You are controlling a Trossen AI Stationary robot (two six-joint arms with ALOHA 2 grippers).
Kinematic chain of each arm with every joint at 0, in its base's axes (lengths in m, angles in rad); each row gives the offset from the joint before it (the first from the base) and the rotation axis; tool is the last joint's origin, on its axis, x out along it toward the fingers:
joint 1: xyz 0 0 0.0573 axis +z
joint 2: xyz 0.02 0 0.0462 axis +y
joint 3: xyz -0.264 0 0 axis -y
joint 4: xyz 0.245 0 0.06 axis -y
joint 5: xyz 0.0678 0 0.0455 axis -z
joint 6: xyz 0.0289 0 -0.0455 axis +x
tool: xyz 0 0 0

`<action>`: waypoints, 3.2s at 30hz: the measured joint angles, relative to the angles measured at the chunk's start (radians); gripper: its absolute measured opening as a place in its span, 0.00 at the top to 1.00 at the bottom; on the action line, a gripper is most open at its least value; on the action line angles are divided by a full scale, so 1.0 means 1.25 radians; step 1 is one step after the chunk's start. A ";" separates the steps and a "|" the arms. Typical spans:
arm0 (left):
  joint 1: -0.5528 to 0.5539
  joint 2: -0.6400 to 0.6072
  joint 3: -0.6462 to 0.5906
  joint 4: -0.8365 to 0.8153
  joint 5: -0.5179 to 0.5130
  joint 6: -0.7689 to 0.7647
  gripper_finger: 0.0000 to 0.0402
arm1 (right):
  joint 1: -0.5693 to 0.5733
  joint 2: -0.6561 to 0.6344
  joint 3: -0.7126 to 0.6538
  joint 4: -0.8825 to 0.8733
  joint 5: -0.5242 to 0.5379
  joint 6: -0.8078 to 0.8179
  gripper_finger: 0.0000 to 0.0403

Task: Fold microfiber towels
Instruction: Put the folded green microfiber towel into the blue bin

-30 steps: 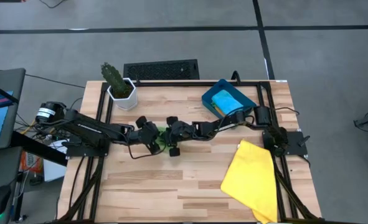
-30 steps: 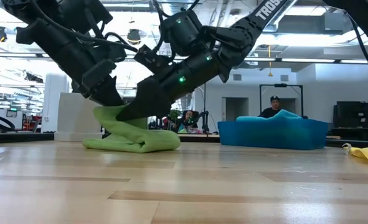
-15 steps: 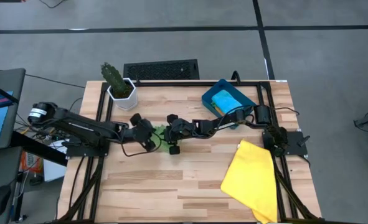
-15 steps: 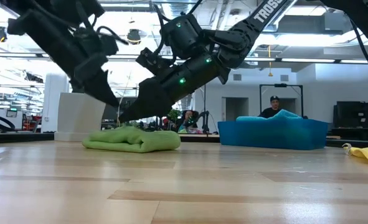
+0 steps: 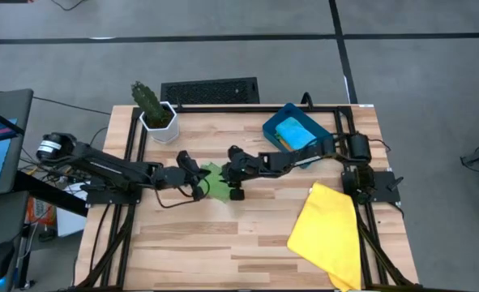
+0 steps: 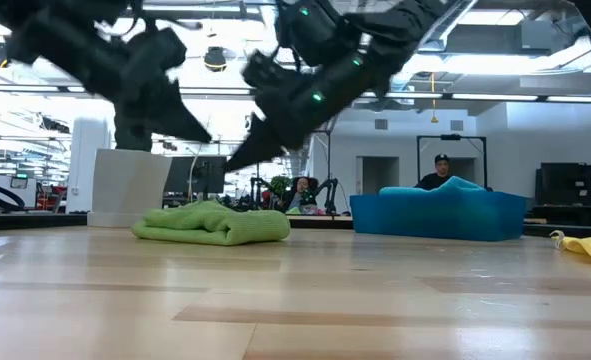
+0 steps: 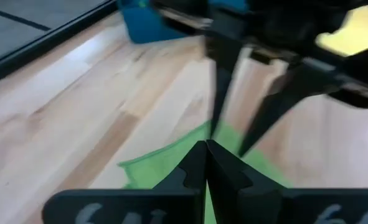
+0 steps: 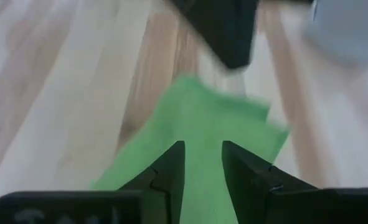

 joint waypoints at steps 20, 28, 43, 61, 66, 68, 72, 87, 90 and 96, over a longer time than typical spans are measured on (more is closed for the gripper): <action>0.001 0.338 -0.036 0.183 -0.024 -0.057 1.00 | 0.047 0.132 -0.198 0.446 0.047 0.158 0.75; -0.002 0.350 -0.034 0.186 -0.016 -0.085 1.00 | 0.056 0.073 -0.199 0.410 0.043 0.130 0.75; -0.002 0.329 -0.028 0.166 0.007 -0.063 1.00 | 0.108 0.166 -0.194 0.514 0.064 0.158 0.75; 0.008 0.342 -0.009 0.248 -0.118 0.038 1.00 | 0.108 0.168 -0.193 0.517 0.065 0.164 0.75; 0.011 0.440 -0.006 0.251 -0.136 -0.001 1.00 | 0.104 0.140 -0.194 0.479 0.065 0.178 0.75; 0.010 0.454 -0.006 0.240 -0.150 -0.026 1.00 | 0.102 0.101 -0.196 0.413 0.064 0.173 0.75; 0.011 0.448 -0.007 0.232 -0.142 -0.038 1.00 | 0.103 -0.015 -0.194 0.267 0.065 0.104 0.75; -0.028 0.444 -0.009 0.248 -0.104 -0.271 1.00 | -0.007 -0.173 -0.193 -0.188 0.135 0.570 0.54; -0.046 0.444 -0.009 0.256 -0.104 -0.328 1.00 | -0.007 -0.125 -0.193 -0.163 0.089 0.660 0.46; -0.079 0.446 -0.010 0.265 -0.144 -0.423 1.00 | 0.019 -0.079 -0.194 -0.109 0.063 0.779 0.39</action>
